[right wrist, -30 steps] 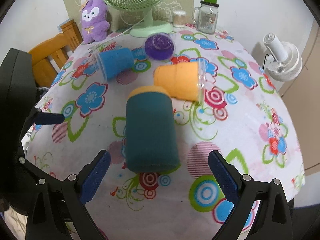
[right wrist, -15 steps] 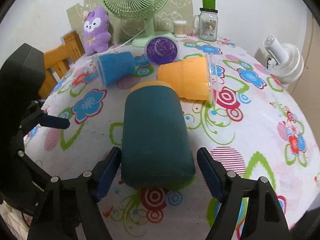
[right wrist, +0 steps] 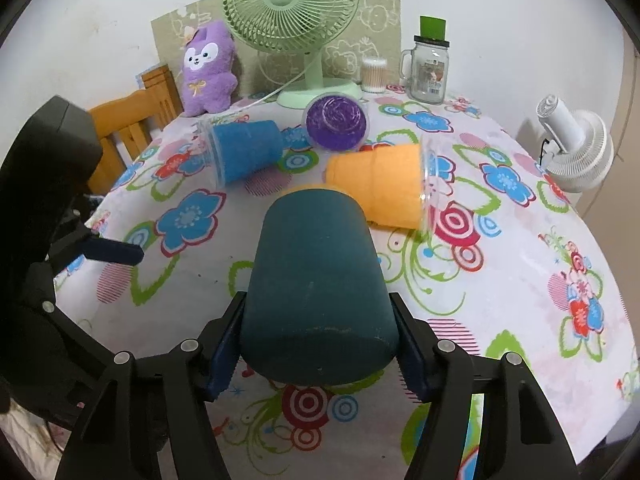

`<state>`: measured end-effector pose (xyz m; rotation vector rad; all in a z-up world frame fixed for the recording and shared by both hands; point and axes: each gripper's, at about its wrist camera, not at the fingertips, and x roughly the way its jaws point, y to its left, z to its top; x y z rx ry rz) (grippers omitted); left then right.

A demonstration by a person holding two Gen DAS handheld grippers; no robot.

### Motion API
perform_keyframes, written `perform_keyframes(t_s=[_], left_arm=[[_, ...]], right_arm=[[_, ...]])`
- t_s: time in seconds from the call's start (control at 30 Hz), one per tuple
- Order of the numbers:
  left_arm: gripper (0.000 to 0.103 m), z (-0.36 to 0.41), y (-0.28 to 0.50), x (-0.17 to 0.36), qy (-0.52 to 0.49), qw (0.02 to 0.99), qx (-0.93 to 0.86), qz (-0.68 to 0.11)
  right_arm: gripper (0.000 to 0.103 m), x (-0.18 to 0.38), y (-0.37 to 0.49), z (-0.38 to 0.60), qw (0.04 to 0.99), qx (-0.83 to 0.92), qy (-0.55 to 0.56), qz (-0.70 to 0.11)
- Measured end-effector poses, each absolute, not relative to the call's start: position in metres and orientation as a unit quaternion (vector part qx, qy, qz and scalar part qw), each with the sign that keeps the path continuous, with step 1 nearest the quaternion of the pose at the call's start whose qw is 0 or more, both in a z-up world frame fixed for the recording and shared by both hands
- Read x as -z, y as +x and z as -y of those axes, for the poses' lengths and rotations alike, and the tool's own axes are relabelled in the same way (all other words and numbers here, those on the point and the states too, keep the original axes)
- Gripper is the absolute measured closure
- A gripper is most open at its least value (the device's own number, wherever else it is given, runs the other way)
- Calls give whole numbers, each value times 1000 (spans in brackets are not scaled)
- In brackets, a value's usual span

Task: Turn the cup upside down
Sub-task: 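Grasp the teal cup with the right gripper while the left gripper releases it, then rotate the teal cup rim-down with the right gripper and lower it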

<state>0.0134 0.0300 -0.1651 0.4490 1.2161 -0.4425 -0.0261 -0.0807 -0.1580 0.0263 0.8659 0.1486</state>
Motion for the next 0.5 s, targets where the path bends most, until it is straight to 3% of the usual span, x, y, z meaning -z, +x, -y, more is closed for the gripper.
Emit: perform_keyframes(t_s=[0.5], left_arm=[[2, -24, 10, 112, 109, 788, 159, -585]], right_arm=[[34, 87, -9, 99, 869, -92, -29, -485]])
